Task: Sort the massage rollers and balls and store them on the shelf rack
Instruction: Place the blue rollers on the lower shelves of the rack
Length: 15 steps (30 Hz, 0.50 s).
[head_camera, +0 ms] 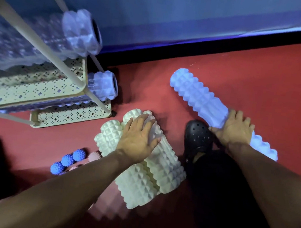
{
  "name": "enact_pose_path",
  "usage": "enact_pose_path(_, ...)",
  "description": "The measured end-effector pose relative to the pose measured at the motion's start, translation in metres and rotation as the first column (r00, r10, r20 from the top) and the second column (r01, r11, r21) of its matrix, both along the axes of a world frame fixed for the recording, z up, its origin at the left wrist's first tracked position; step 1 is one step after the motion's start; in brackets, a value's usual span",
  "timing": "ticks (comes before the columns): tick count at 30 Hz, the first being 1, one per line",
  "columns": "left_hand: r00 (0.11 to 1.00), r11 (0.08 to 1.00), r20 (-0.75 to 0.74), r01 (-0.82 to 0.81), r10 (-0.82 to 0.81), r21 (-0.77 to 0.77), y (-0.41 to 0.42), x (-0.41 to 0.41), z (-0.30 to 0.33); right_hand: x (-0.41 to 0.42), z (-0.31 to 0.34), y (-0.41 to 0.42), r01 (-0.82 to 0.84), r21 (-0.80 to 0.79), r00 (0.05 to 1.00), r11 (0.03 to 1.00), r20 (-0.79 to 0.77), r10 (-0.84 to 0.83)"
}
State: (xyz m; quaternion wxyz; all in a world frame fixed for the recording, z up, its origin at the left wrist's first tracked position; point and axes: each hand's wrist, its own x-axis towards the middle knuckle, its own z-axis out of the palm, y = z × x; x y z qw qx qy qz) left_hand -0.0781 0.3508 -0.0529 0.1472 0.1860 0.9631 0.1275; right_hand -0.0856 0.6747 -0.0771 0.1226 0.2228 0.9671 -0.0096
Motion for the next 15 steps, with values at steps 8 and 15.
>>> enact_pose_path(8,0.99,0.993,-0.129,0.049,-0.063,-0.109,-0.081,0.005,0.112,0.014,0.13,-0.082,-0.345,0.001,0.937,0.938,-0.051,0.345)
enact_pose_path(15,0.957,0.98,-0.264,0.069,-0.118,-0.189,-0.16,0.044,0.217,0.059,0.223,-0.17,-0.399,0.0,0.916,0.917,-0.054,0.398)
